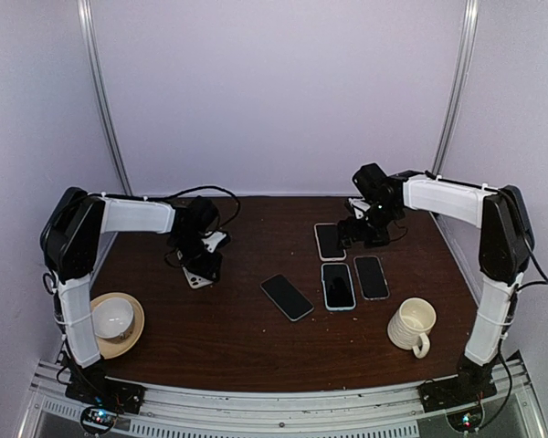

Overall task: Put the phone into the phone case
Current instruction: Move the phone case to the center of the board.

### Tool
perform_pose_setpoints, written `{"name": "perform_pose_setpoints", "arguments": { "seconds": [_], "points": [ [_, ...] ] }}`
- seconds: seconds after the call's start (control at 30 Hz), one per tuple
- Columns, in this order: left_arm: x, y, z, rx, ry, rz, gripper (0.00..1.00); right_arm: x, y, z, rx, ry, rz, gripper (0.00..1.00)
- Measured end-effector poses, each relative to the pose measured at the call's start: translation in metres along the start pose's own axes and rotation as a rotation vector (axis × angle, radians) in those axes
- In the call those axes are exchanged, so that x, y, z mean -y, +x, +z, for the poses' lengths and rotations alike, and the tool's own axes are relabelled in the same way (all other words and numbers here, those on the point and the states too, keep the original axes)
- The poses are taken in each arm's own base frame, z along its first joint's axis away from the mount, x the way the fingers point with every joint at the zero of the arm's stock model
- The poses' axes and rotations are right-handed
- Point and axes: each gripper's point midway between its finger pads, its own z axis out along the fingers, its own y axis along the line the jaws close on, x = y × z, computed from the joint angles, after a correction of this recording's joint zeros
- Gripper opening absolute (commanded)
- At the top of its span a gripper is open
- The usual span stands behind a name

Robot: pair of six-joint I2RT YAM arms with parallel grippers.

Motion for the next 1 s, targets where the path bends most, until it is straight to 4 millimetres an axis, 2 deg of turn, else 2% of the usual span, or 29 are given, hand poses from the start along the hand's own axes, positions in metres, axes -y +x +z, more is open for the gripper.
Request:
{"name": "perform_pose_setpoints", "arguments": {
  "seconds": [0.07, 0.17, 0.27, 0.33, 0.43, 0.57, 0.7, 0.77, 0.9, 1.0],
  "points": [
    [-0.001, 0.001, 0.001, -0.007, -0.003, 0.000, 0.00, 0.002, 0.004, 0.000, -0.004, 0.003, 0.000, 0.88],
    [0.004, 0.002, 0.001, -0.010, 0.007, 0.033, 0.00, 0.003, 0.008, -0.003, -0.002, 0.004, 0.000, 0.88],
    [0.021, 0.008, 0.001, -0.021, 0.057, 0.085, 0.00, 0.002, 0.008, -0.011, 0.014, -0.001, -0.001, 0.88],
    [0.041, 0.022, 0.000, -0.046, 0.111, 0.138, 0.00, 0.001, 0.009, -0.016, 0.027, -0.005, -0.002, 0.88],
    [0.082, 0.048, -0.010, -0.072, 0.213, 0.259, 0.00, 0.001, 0.012, -0.023, 0.042, -0.010, -0.005, 0.88],
    [0.153, 0.092, -0.040, -0.078, 0.406, 0.515, 0.00, -0.003, 0.018, -0.029, 0.054, -0.017, -0.011, 0.88],
    [0.204, 0.136, -0.057, -0.125, 0.551, 0.746, 0.00, -0.013, 0.028, -0.033, 0.051, -0.023, -0.033, 0.88],
    [0.213, 0.153, -0.055, -0.168, 0.580, 0.807, 0.00, -0.021, 0.034, -0.033, 0.045, -0.030, -0.051, 0.88],
    [0.210, 0.180, -0.038, -0.285, 0.587, 0.872, 0.00, -0.041, 0.046, -0.030, 0.028, -0.047, -0.098, 0.87],
    [0.209, 0.196, -0.027, -0.347, 0.567, 0.928, 0.00, -0.064, 0.054, -0.030, 0.027, -0.074, -0.168, 0.87]
  ]
}}
